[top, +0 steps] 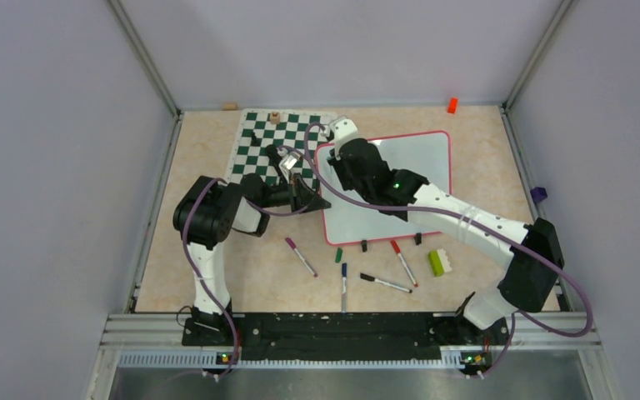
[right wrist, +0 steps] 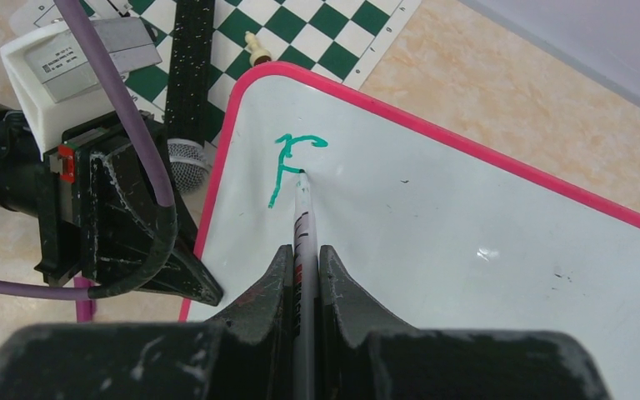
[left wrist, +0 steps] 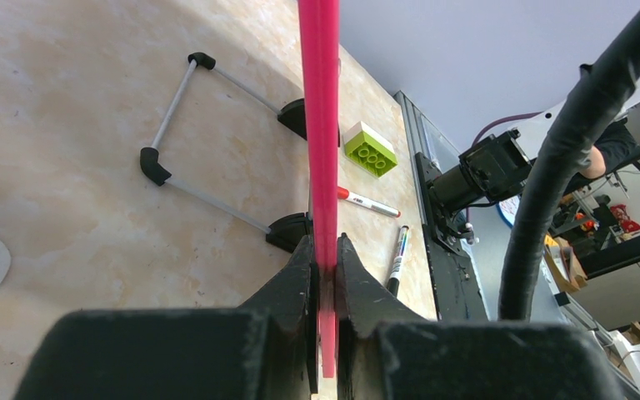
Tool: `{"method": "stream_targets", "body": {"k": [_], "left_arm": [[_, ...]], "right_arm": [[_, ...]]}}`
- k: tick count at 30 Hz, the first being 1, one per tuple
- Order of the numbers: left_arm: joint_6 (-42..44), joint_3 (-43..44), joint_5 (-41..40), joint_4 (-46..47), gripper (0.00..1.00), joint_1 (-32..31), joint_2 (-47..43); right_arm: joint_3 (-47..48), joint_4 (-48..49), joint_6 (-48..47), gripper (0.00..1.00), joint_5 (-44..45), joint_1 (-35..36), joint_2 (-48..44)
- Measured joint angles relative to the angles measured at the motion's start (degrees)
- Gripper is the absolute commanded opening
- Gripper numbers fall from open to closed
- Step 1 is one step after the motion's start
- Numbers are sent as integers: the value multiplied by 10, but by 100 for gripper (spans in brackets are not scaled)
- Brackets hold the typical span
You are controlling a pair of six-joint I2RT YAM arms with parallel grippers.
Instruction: Write a sentence on the whiteboard
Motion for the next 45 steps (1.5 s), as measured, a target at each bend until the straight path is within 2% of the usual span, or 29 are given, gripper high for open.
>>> {"method": "stream_targets", "body": {"k": [16,33,45], "left_arm": [[0,0,2,1,0,0,0],[0,0,2,5,0,-1,0],[2,0,2,5,0,-1,0]], "right_arm": [[-1,-4,5,0,10,0,-7],[-99,9,21,0,-15,-14,-95],[-117,14,33,0,-7,-14,-122]]}}
